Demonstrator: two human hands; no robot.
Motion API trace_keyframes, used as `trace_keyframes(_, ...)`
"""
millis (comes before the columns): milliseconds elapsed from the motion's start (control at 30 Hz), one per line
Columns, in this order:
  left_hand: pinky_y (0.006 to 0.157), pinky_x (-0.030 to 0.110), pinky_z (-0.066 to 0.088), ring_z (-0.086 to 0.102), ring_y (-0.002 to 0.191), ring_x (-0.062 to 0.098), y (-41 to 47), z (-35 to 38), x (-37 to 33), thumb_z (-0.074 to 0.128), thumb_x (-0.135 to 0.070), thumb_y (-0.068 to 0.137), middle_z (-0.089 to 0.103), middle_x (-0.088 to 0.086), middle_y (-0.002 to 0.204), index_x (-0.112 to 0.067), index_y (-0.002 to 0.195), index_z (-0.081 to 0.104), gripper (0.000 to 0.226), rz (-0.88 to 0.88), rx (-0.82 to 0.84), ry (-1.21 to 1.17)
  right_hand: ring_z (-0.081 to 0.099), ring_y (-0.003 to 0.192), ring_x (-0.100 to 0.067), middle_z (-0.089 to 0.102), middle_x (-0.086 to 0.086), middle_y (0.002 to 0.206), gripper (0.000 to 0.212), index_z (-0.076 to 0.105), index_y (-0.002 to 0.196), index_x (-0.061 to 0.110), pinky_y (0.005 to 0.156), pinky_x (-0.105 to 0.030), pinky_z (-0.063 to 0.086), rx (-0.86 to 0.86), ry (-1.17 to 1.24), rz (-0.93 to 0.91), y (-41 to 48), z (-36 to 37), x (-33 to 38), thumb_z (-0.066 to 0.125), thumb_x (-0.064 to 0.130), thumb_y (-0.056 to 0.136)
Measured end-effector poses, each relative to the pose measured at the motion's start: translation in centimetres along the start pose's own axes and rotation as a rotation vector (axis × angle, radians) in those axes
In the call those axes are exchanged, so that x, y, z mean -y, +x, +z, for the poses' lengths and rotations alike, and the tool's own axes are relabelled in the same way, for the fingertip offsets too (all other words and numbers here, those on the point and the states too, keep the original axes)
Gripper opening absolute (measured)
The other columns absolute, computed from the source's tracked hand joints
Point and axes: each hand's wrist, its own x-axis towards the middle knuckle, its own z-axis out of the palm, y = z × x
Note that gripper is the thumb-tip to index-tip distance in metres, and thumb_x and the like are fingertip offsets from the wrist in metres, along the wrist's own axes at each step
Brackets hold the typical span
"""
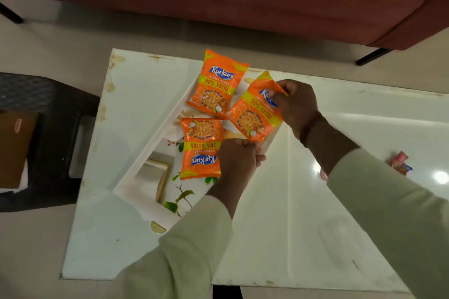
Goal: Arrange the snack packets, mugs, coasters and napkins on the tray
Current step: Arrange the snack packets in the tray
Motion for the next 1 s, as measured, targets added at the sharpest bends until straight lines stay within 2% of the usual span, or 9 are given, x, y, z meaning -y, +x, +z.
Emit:
trace_keyframes(100,0.052,0.025,0.053,0.063,0.042,0.010,2.3,1.4,0.2,0.046,-0.008,0.095,0.065,-0.001,0.049,-0.010,0.074,0.051,0.022,-0.099,-0.003,-0.067,0.066,0.096,-0.021,0.070,0.001,0.095,0.015,0.074,0.100,0.022,0.088,-0.040,0.054,0.056,-0.070,-0.019,2.2,0.9,-0.1,0.066,0.027,0.088)
trace_keyframes(200,0.052,0.024,0.051,0.063,0.051,0.016,2.7,1.9,0.2,0.044,-0.010,0.093,0.064,0.004,0.063,-0.008,0.076,0.051,0.019,-0.155,-0.024,-0.066,0.064,0.103,-0.023,0.072,0.002,0.103,0.020,0.073,0.105,0.024,0.096,-0.048,0.049,0.104,-0.129,-0.033,3.4,1.6,0.2,0.065,0.033,0.089)
trace_keyframes(300,0.049,0.024,0.054,0.066,0.048,0.014,1.2,0.9,0.1,0.053,-0.014,0.091,0.068,0.001,0.057,-0.009,0.071,0.057,0.021,-0.068,-0.013,-0.006,0.060,0.112,-0.024,0.069,0.002,0.117,0.031,0.068,0.115,0.028,0.101,-0.050,0.043,0.089,-0.194,-0.022,3.8,1.8,0.3,0.066,0.039,0.087)
trace_keyframes(467,0.061,0.019,0.052,0.068,0.063,0.008,-1.8,-4.5,-0.9,0.060,-0.019,0.083,0.072,-0.006,0.075,-0.019,0.079,0.070,0.010,0.469,-0.212,0.459,0.048,0.125,-0.021,0.053,0.000,0.134,0.059,0.052,0.135,0.028,0.102,-0.040,0.038,-0.260,-0.087,-0.038,-0.4,1.4,0.7,0.071,0.040,0.081)
trace_keyframes(600,0.074,0.021,0.044,0.060,0.079,0.008,-1.6,-10.1,-3.4,0.056,-0.019,0.088,0.067,-0.008,0.090,-0.023,0.096,0.068,0.015,0.788,-0.390,0.812,0.062,0.080,-0.009,0.066,0.006,0.090,0.034,0.066,0.111,0.014,0.076,-0.026,0.045,-0.308,0.482,0.328,-8.4,4.2,0.1,0.076,0.027,0.082)
trace_keyframes(700,0.086,0.032,0.050,0.063,0.096,0.019,1.0,-12.7,-5.2,0.052,-0.022,0.092,0.068,0.000,0.108,-0.022,0.109,0.065,0.021,0.729,-0.329,0.979,0.059,0.070,-0.013,0.065,0.000,0.079,0.018,0.067,0.097,0.009,0.064,-0.028,0.044,-0.008,0.820,0.841,-15.1,8.2,-0.1,0.072,0.022,0.086)
trace_keyframes(767,0.091,0.040,0.051,0.061,0.106,0.021,2.8,-13.5,-5.9,0.050,-0.028,0.095,0.065,0.001,0.118,-0.024,0.117,0.062,0.026,0.618,-0.224,1.094,0.061,0.082,-0.016,0.064,-0.002,0.088,0.021,0.063,0.091,0.011,0.070,-0.031,0.045,0.185,0.889,1.032,-17.4,10.4,0.1,0.071,0.030,0.087)
trace_keyframes(867,0.092,0.043,0.050,0.059,0.110,0.023,4.4,-13.9,-6.2,0.046,-0.032,0.096,0.062,0.004,0.123,-0.023,0.124,0.058,0.032,0.556,-0.101,1.235,0.060,0.107,-0.020,0.064,-0.005,0.117,0.031,0.062,0.113,0.017,0.087,-0.035,0.045,0.287,1.048,1.070,-17.9,12.1,0.4,0.067,0.037,0.090)
trace_keyframes(1000,0.085,0.038,0.052,0.063,0.100,0.021,4.9,-14.6,-6.1,0.050,-0.033,0.093,0.067,0.003,0.110,-0.022,0.112,0.065,0.026,0.491,-0.077,1.121,0.064,0.092,-0.017,0.069,-0.005,0.107,0.022,0.062,0.113,0.020,0.072,-0.031,0.049,0.212,1.060,0.980,-16.3,13.3,0.6,0.065,0.027,0.092)
